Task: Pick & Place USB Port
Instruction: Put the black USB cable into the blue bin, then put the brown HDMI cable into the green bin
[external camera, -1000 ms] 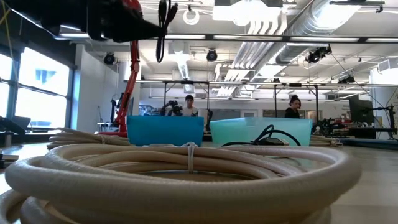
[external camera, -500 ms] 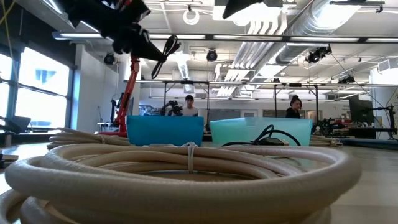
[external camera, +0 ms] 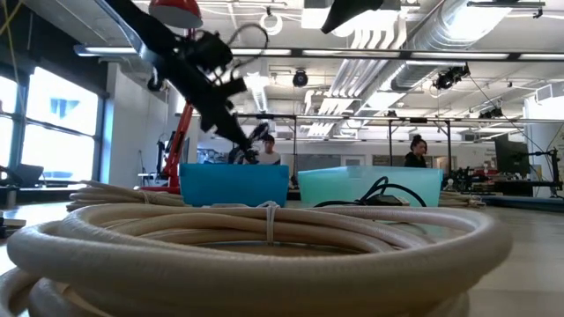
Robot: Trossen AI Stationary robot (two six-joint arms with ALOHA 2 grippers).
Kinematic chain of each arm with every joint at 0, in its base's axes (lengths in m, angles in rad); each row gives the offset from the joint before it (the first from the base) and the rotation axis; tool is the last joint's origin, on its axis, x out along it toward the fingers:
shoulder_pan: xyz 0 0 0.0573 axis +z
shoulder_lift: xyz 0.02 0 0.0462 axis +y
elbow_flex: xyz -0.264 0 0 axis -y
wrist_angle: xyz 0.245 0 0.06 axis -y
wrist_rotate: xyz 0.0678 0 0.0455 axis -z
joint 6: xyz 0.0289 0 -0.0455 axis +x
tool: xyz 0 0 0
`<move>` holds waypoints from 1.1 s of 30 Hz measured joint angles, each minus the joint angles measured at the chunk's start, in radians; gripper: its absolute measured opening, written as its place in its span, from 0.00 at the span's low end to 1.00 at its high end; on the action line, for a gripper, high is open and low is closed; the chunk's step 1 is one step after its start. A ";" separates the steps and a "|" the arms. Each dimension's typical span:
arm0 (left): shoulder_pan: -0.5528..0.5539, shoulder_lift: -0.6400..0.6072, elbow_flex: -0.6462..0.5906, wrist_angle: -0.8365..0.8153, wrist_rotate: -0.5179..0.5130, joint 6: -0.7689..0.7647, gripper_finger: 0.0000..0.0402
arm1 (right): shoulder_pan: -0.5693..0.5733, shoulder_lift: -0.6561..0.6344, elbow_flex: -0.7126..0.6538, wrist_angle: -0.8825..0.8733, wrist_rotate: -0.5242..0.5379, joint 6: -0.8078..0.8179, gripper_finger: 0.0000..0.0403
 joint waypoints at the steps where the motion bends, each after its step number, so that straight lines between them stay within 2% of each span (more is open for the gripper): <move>1: 0.010 0.027 0.013 -0.002 -0.002 0.012 0.03 | 0.000 0.000 0.000 -0.006 0.000 0.000 0.46; 8: 0.090 0.140 0.111 -0.092 -0.012 0.046 0.03 | 0.000 0.000 0.000 -0.069 -0.004 0.049 0.45; 13: 0.127 0.165 0.169 -0.215 -0.024 0.067 0.03 | 0.000 0.001 -0.004 -0.125 -0.061 0.093 0.45; 16: 0.128 0.168 0.182 -0.250 -0.040 0.072 0.10 | 0.000 0.001 -0.004 -0.126 -0.066 0.106 0.46; 22: 0.111 0.167 0.186 -0.251 -0.106 0.105 0.36 | 0.000 0.001 -0.004 -0.125 -0.072 0.127 0.49; 25: 0.104 0.167 0.186 -0.249 -0.138 0.104 0.45 | 0.000 0.001 -0.004 -0.125 -0.096 0.128 0.49; 29: 0.104 0.148 0.185 -0.269 -0.140 0.088 0.49 | 0.000 0.001 -0.003 -0.124 -0.105 0.128 0.49; 33: 0.099 0.084 0.185 -0.369 -0.074 0.063 0.50 | 0.000 0.001 -0.003 -0.126 -0.106 0.128 0.49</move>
